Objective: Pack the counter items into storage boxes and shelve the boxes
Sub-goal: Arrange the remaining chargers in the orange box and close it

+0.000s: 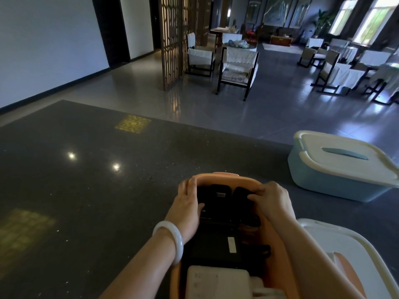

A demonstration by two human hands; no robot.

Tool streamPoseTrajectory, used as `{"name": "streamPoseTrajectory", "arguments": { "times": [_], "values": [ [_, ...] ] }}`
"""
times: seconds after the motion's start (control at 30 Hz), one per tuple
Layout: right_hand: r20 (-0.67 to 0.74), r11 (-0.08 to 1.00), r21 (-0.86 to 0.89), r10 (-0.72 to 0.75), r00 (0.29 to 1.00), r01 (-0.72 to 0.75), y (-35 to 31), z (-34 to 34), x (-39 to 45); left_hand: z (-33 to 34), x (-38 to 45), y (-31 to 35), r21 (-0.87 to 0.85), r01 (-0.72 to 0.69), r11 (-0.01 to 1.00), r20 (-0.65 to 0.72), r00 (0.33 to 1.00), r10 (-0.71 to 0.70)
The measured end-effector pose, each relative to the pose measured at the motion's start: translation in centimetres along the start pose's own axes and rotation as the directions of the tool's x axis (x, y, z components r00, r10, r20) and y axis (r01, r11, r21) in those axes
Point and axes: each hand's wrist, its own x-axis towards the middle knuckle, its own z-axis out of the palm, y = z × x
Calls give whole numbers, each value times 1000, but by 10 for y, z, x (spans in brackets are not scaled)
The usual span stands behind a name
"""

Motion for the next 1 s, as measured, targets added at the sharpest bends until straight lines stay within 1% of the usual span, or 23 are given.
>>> {"name": "streamPoseTrajectory", "arguments": {
  "times": [0.2,0.3,0.43,0.5,0.57,0.63,0.7,0.77,0.83,0.9,0.97,1.0],
  "values": [
    [-22,1000,25,-17,1000,17,-1,0,-2,-1,-1,1,-2,4,1000,4,1000,-4],
    [-72,998,46,-35,997,38,-1,-2,-3,-2,0,1,-3,12,1000,3,1000,-12],
    [-128,997,30,-70,989,74,-2,-2,-5,-3,-1,3,-7,17,1000,3,1000,-17],
    [-162,993,-8,-115,980,115,-1,-2,-8,-4,-2,4,-15,10,1000,1,1000,-10],
    [-180,979,-80,-200,963,188,-1,-2,-13,-5,-3,4,-18,-1,1000,-3,1000,1],
    [-178,956,-103,-291,940,276,-5,-2,-25,-5,-3,4,-15,-10,1000,-6,1000,10],
    [-113,935,-37,-355,928,353,-9,1,-41,-5,-2,3,-20,-12,1000,-7,1000,12],
    [29,922,49,-386,922,385,-11,5,-59,-3,0,3,-5,-8,1000,-7,1000,8],
    [192,934,83,-357,914,347,-11,8,-75,-2,1,2,10,-8,1000,-12,1000,9],
    [325,951,86,-307,894,296,-8,6,-85,0,2,2,26,-14,1000,-20,1000,14],
    [408,958,87,-285,867,274,-4,2,-91,2,3,1,34,-11,999,-20,1000,12],
    [426,956,90,-292,856,281,-2,0,-94,2,3,1,38,-7,999,-22,1000,8]
  ]
}}
